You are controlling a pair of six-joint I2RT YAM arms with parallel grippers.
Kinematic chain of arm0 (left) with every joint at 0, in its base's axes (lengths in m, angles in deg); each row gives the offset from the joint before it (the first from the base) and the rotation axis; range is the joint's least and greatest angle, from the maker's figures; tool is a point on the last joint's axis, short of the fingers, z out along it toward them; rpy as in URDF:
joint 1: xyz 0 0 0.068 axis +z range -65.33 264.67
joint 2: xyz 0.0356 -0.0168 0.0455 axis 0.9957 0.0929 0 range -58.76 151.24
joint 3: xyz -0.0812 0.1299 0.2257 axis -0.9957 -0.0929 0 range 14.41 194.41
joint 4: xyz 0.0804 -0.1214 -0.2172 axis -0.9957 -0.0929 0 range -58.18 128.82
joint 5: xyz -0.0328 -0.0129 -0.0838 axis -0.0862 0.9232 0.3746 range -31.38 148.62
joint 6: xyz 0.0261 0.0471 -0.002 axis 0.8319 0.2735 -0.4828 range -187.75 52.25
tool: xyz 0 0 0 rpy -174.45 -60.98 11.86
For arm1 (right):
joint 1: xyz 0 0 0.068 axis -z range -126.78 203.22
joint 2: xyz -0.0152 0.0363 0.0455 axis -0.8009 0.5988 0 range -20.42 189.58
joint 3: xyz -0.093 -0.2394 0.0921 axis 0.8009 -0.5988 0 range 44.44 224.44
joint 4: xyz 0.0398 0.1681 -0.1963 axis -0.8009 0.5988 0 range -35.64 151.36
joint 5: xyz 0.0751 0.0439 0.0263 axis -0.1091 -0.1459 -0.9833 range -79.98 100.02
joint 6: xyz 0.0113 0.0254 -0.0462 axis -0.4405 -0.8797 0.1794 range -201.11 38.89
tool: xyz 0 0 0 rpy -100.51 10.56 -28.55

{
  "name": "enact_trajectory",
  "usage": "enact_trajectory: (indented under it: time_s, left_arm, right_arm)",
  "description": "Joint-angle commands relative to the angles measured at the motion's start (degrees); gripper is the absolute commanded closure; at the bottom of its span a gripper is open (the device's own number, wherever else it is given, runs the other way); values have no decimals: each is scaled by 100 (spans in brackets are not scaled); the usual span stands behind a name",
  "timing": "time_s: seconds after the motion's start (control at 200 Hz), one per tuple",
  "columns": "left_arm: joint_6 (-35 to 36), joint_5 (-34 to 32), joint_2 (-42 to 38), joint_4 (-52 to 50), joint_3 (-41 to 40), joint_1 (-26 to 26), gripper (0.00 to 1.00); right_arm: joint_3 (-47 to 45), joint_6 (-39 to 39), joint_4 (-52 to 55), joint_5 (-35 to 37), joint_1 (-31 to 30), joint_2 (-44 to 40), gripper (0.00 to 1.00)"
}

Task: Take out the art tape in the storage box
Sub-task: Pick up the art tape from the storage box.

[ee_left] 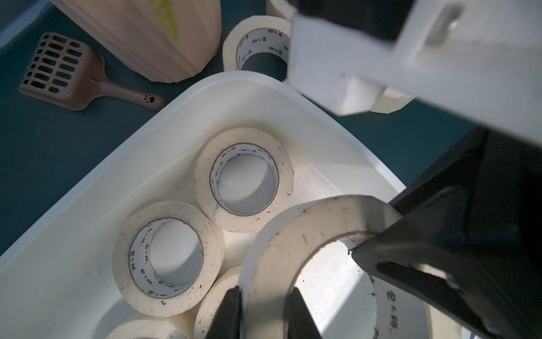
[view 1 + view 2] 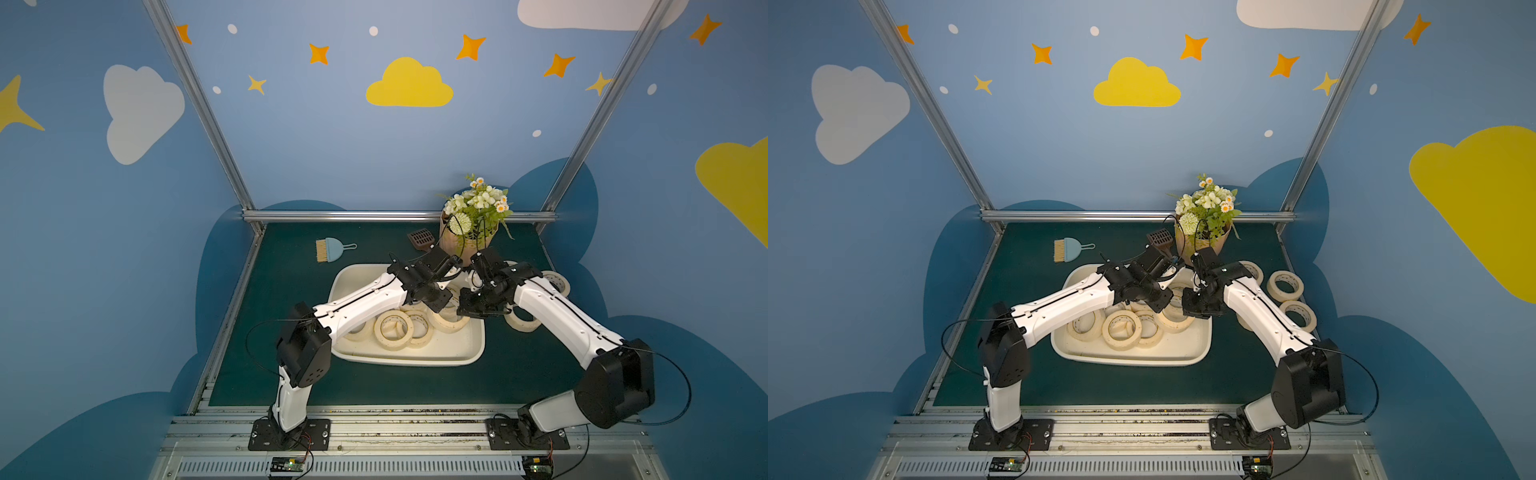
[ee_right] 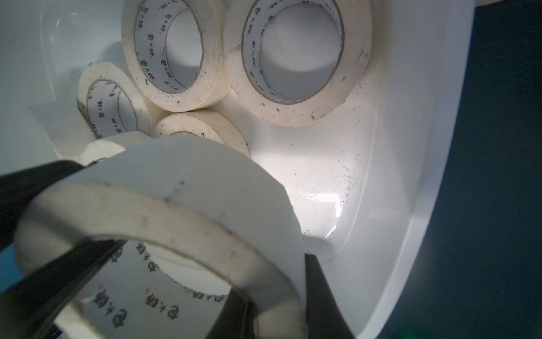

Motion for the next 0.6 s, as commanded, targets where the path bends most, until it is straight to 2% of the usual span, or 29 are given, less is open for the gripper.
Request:
enact_trajectory:
  time_s: [0.0,0.16,0.205,0.425,0.596]
  left_arm:
    - [-138,309,-288,269,-188,1,49]
    - [-164,282,-593,565,-563,32,8]
    - [-166,240,-687,612,-654,59,1]
    - [-201,184,-930,668,-1043,289,0]
    - [-227,216,-917,798,-1294,539,0]
  right_arm:
    - [254,-50,-55,23,88,-105,100]
    - [361,55,165,92,326,-236,100]
    - [366,99,217,88,440,-299,100]
    - [385,440,654,282,1331,-793,100]
    - [63,718,694,889,2193,-1277,100]
